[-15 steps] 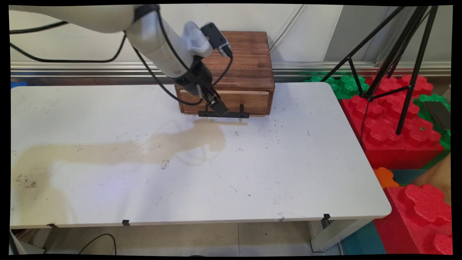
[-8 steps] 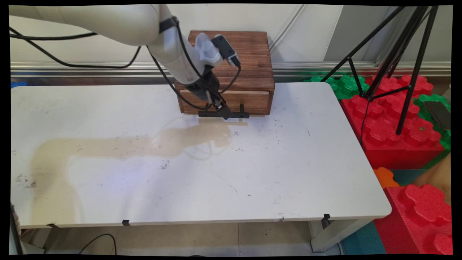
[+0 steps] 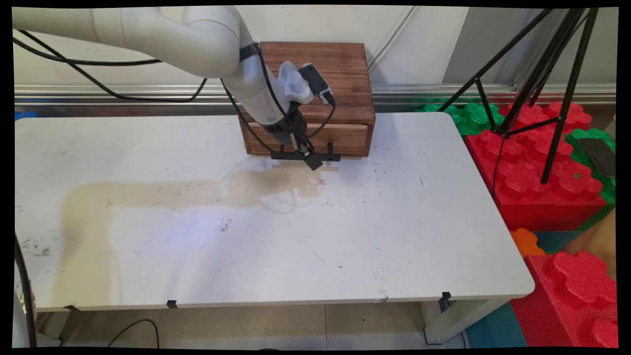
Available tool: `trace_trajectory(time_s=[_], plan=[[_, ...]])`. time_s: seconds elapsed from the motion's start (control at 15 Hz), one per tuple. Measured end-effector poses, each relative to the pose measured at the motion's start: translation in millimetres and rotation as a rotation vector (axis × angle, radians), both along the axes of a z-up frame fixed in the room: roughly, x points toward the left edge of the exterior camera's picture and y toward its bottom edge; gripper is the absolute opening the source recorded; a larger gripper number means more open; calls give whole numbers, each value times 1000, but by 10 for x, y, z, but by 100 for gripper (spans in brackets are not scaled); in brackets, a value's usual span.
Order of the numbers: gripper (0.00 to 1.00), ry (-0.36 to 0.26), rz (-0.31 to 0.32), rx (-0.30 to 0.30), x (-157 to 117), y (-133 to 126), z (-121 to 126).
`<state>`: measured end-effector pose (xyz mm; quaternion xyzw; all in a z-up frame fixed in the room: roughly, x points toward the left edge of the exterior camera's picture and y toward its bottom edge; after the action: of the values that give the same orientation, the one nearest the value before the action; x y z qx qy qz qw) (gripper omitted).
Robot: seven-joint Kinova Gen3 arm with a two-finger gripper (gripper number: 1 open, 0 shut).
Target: Open the drawer
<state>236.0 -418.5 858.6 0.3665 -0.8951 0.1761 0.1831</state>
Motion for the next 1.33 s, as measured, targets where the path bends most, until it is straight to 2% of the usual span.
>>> trace_trajectory(time_s=[0.53, 0.87, 1.33], plan=[[100, 7, -17, 35, -42, -210, -367], [100, 11, -13, 49, -60, -254, -496], [100, 18, -13, 67, -119, -208, -552]])
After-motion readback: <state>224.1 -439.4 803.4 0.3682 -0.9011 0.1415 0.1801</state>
